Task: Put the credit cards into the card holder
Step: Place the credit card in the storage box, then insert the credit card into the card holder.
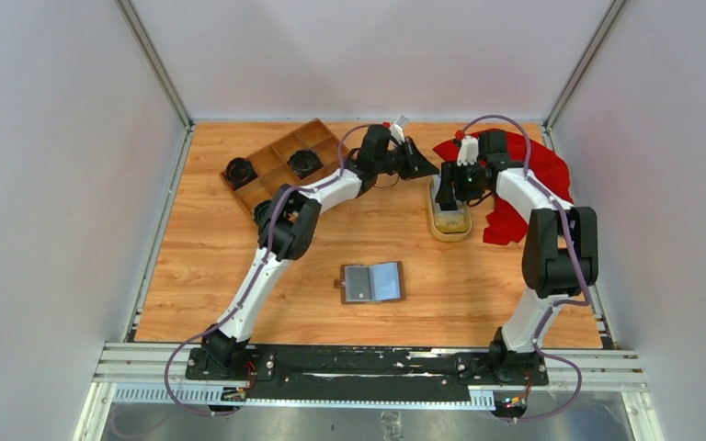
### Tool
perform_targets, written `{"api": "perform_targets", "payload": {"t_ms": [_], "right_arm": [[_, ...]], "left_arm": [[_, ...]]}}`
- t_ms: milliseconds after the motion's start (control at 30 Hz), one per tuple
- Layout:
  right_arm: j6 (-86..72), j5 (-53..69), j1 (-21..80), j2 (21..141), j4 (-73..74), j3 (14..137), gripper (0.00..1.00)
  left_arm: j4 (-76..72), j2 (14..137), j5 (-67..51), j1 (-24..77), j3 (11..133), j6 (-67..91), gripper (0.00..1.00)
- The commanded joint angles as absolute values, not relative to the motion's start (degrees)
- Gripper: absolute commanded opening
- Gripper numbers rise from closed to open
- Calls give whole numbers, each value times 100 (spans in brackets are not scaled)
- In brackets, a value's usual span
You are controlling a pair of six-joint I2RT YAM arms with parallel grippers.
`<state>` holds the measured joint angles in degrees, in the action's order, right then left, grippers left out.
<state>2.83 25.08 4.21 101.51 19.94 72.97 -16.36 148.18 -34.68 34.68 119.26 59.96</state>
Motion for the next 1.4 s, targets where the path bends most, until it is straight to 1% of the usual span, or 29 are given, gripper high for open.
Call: {"api": "perform_targets", "payload": {"t_ms": [0,133,167,267,300,333,400,567,700,867,900,1000,1067,1100,1167,1267,1367], "right_arm": [[353,2385,339,10375,2141,7305,51],[440,2337,314,10638,2414,7503,66],[455,2338,308,10697,2451,7521,72],[498,2327,292,10677,2506,7548,80],[513,2326,287,10639,2516,7550,88],[543,2323,285,10583,2528,7545,92],[631,2312,280,10420,2556,7530,94],[972,2330,231,9703,2557,7381,94],[1554,2424,192,8700,2546,7023,94],[2637,2462,167,7106,2547,6487,95],[2811,2447,155,6782,2541,6381,99],[2939,2397,140,5999,2388,5985,100],[3087,3215,124,5740,2446,5754,100],[3169,3767,130,5721,2650,5726,98],[3282,5089,143,5745,2948,5613,93],[3353,6959,165,5814,2917,5257,89],[3189,7800,298,6011,2776,5029,89]], "left_arm": [[-1696,15166,-3548,3566,12237,5828,0],[-1696,15166,-3425,3609,12289,5520,0],[-1696,15147,-3392,3622,12280,5453,0],[-1696,15091,-3345,3625,12276,5293,0],[-1698,15060,-3334,3614,12267,5245,0],[-1697,15019,-3327,3613,12254,5192,0],[-1696,14888,-3287,3598,12182,5081,0],[-1703,14360,-3274,3540,11823,4678,0],[-1696,13530,-3380,3507,11242,4227,0],[-1688,12088,-3580,3504,9829,3520,0],[-1688,11767,-3617,3505,9438,3381,0],[-1683,10717,-3659,3513,8053,2985,0],[-1682,10065,-3703,3524,7226,2842,0],[-1685,9746,-3728,3531,6823,2824,0],[-1679,9148,-3737,3549,6094,2798,0],[-1692,8214,-3597,3653,5136,2613,0],[-1866,7539,-3463,3754,4364,2549,0]]}}
